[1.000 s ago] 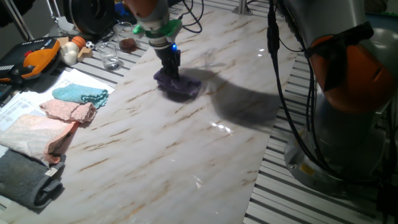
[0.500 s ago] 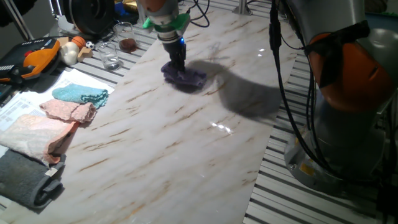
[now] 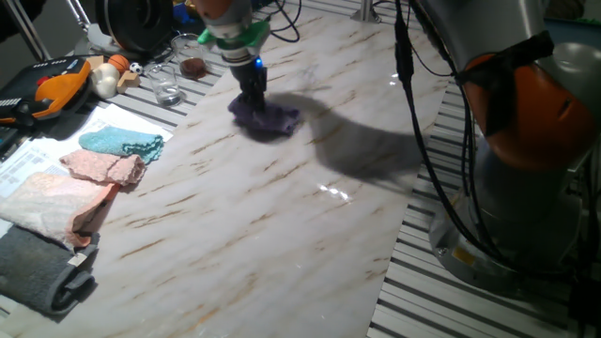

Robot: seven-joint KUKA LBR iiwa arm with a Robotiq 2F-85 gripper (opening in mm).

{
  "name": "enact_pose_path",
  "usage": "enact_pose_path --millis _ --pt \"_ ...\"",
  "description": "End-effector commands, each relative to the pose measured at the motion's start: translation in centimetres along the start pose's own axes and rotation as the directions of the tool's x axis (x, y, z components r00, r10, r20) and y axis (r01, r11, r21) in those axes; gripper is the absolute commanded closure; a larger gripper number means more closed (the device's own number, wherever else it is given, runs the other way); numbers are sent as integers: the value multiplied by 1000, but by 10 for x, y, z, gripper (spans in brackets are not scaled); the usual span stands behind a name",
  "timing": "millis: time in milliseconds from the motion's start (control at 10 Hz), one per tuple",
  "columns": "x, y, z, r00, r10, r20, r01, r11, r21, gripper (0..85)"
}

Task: Clean the table with a cloth

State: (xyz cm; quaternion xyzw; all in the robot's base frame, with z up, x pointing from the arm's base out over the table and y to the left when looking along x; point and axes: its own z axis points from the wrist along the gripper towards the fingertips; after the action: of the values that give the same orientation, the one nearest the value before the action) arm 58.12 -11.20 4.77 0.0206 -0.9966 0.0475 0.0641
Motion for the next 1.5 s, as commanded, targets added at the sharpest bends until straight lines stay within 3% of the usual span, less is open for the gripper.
enact_pose_path --millis 0,200,500,700,900,1100,1300,1400 --pt "2 24 -4 1000 19 -4 -19 1000 -6 850" --pt "19 47 -12 998 64 -21 -64 998 -22 850" --pt "36 55 -21 993 113 -33 -115 992 -50 850" --pt "43 54 -25 987 155 -36 -157 986 -55 510" --pt "48 53 -30 985 166 -36 -168 983 -70 510" --pt "63 44 -37 990 140 -15 -140 988 -68 510" --pt "75 29 -44 997 70 -13 -71 994 -87 850" --pt "79 22 -46 999 50 -8 -51 994 -100 850"
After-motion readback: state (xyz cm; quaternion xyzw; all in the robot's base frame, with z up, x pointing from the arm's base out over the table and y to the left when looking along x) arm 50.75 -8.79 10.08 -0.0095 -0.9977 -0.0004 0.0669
